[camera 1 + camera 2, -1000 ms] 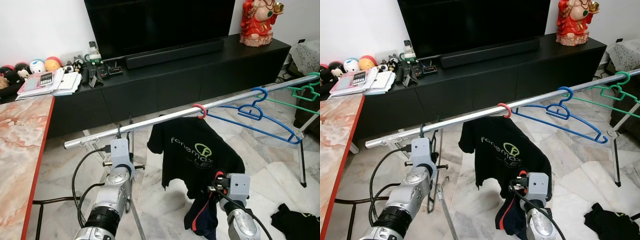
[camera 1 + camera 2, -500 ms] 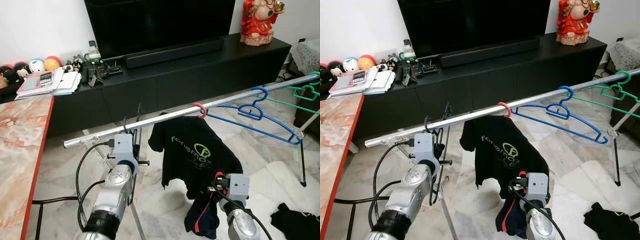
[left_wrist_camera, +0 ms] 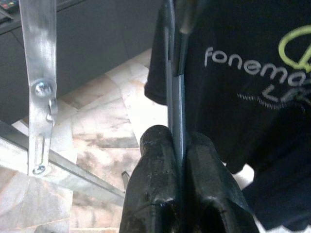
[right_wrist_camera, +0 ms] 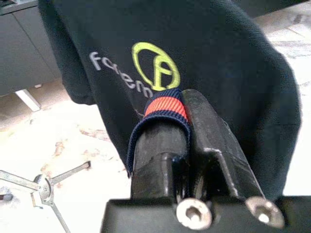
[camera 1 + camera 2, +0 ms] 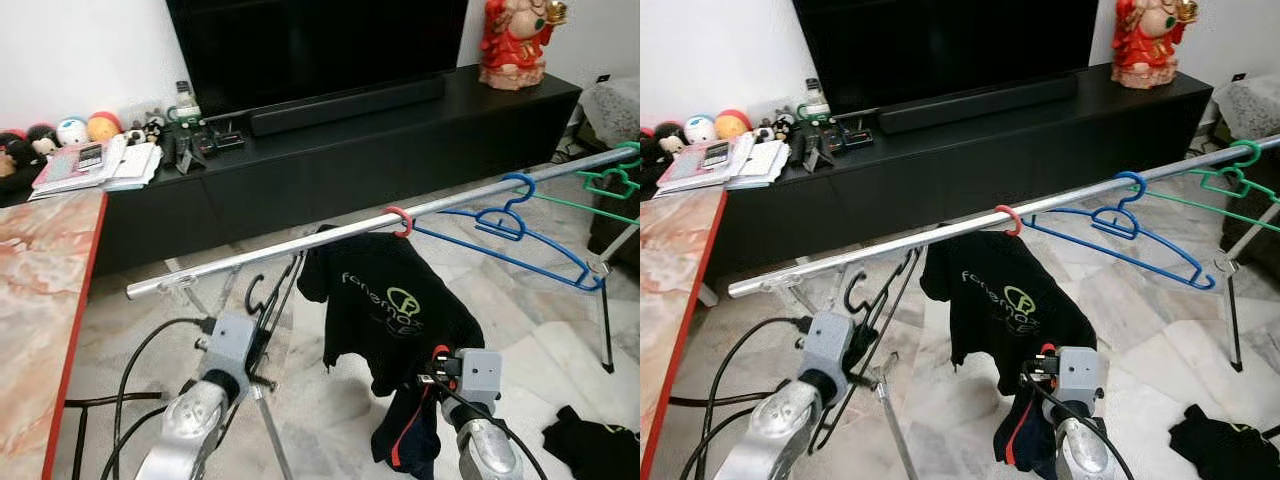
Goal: Hang hanger
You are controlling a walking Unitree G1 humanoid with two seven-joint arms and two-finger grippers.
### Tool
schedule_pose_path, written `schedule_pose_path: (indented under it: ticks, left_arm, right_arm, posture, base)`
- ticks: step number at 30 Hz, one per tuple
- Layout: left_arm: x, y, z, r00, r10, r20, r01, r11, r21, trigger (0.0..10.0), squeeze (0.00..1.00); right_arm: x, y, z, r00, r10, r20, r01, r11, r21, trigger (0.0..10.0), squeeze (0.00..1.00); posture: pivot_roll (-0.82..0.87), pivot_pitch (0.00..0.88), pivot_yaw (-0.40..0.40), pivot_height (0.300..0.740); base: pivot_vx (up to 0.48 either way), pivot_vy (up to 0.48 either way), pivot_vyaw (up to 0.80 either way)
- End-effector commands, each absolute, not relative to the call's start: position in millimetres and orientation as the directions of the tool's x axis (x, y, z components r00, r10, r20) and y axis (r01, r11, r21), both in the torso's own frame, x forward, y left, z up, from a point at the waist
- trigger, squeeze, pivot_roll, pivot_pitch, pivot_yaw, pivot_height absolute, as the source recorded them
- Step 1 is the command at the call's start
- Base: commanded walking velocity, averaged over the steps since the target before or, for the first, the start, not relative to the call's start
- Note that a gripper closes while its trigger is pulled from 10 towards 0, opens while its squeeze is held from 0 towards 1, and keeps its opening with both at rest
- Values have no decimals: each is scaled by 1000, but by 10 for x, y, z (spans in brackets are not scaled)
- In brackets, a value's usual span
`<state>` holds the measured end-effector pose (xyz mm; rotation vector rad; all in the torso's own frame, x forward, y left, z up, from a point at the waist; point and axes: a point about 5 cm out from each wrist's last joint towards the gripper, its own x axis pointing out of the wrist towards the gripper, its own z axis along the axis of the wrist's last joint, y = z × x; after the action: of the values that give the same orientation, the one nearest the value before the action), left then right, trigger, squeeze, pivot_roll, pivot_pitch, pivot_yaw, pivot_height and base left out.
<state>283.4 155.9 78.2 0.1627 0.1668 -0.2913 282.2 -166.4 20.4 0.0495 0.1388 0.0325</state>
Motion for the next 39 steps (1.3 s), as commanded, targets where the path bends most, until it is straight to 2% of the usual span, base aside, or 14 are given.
schedule_pose_path:
  ticks: [1, 2, 3, 4, 5, 7, 13, 21, 22, 24, 26, 30, 32, 39]
  left_arm:
    - [2771, 1597, 773, 936, -295, -191, 325, 933, 154, 0, 0]
    - [2755, 1628, 737, 936, -285, -206, 320, 933, 165, 314, 0]
    - [2699, 1723, 610, 930, -255, -265, 308, 935, 179, 3647, 0]
    - [2699, 1723, 610, 930, -255, -265, 308, 935, 179, 3647, 0]
    - [2647, 1805, 473, 917, -221, -332, 298, 934, 199, 10000, 0]
    - [2610, 1859, 376, 904, -195, -380, 294, 930, 222, 10000, 0]
    - [2377, 2099, -98, 824, -106, -557, 218, 966, 138, 10000, 0]
    - [2184, 2198, -421, 735, -40, -677, 193, 969, 152, 10000, 0]
    - [2051, 2248, -552, 669, 9, -743, 182, 967, 176, 10000, 0]
    - [1867, 2289, -692, 591, 52, -805, 163, 970, 182, 10000, 0]
    - [1843, 2290, -709, 584, 53, -810, 151, 973, 173, 10000, 0]
    - [1524, 2366, -873, 477, 126, -869, 16, 988, 153, 10000, 0]
    - [1431, 2349, -917, 448, 120, -886, 30, 988, 149, 10000, 0]
    - [1505, 2220, -925, 461, 92, -883, 37, 992, 123, 10000, 0]
  right_arm:
    - [2849, -1647, 232, 992, 45, -120, -39, 998, 49, 10000, 0]
    - [2849, -1649, 232, 992, 45, -120, -39, 998, 49, 10000, 0]
    - [2850, -1652, 232, 992, 43, -119, -38, 998, 49, 10000, 0]
    - [2850, -1652, 232, 992, 43, -119, -38, 998, 49, 10000, 0]
    - [2851, -1651, 232, 992, 44, -118, -38, 998, 48, 10000, 0]
    - [2852, -1650, 231, 992, 44, -118, -39, 998, 47, 10000, 0]
    - [2876, -1679, 261, 993, 43, -108, -39, 998, 43, 10000, 0]
    - [2877, -1662, 274, 994, 43, -99, -39, 998, 38, 10000, 0]
    - [2875, -1652, 275, 994, 44, -98, -41, 998, 38, 10000, 0]
    - [2869, -1644, 276, 994, 46, -95, -42, 998, 38, 10000, 0]
    - [2867, -1642, 276, 994, 46, -95, -43, 998, 39, 10000, 0]
    - [2861, -1632, 273, 994, 51, -95, -48, 998, 35, 10000, 0]
    - [2863, -1640, 284, 995, 51, -90, -48, 998, 32, 10000, 0]
    - [2854, -1647, 279, 994, 61, -93, -60, 998, 12, 10000, 0]
  posture:
    - [109, 85, 80, 740]
    - [108, 83, 81, 740]
    - [110, 83, 80, 740]
    - [110, 83, 80, 740]
    - [109, 80, 78, 740]
    - [109, 80, 79, 740]
    - [100, 69, 78, 740]
    - [97, 52, 80, 740]
    - [89, 48, 82, 740]
    - [89, 46, 81, 740]
    - [89, 43, 83, 740]
    - [83, 36, 82, 740]
    - [77, 34, 85, 740]
    - [89, 28, 79, 740]
  base:
    - [0, 0, 0]
    - [0, 0, 0]
    - [0, 0, 0]
    - [0, 0, 0]
    - [0, 0, 0]
    - [0, 0, 0]
    - [0, 0, 0]
    - [0, 0, 0]
    - [0, 0, 0]
    - [0, 0, 0]
    - [0, 0, 0]
    - [0, 0, 0]
    - [0, 0, 0]
    - [-92, 0, 0]
